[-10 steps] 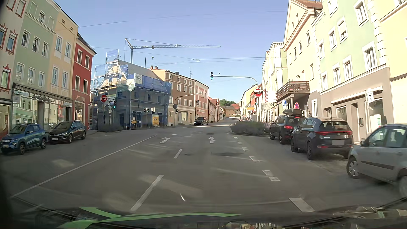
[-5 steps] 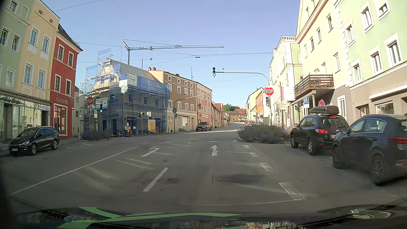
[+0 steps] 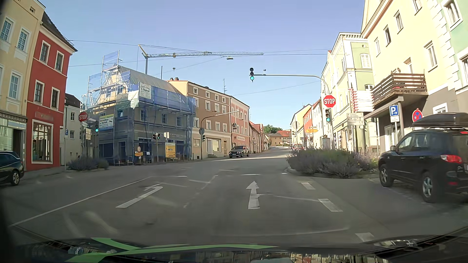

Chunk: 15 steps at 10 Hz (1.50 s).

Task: Follow the waypoints while adhering to traffic rules and regulations

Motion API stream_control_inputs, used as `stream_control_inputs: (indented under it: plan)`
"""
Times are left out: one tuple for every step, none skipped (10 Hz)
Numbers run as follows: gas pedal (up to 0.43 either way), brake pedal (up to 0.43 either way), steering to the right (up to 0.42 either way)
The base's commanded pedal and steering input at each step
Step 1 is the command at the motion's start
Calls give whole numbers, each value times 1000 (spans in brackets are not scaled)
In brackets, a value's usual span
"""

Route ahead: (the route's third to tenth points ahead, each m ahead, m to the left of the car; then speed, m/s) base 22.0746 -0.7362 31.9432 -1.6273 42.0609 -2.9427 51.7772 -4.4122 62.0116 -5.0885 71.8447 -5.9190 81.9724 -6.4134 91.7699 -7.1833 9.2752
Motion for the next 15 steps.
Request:
stream_control_inputs:
  plan:
    - [157, 0, -18]
    - [169, 0, -17]
    - [169, 0, -13]
    - [169, 0, -9]
    - [169, 0, -4]
    - [169, 0, -1]
    - [169, 0, 2]
    - [177, 0, 7]
    - [189, 0, 11]
    - [209, 0, 16]
    - [209, 0, 19]
    - [209, 0, 25]
    - [228, 0, 33]
    - [228, 0, 41]
    - [228, 0, 50]
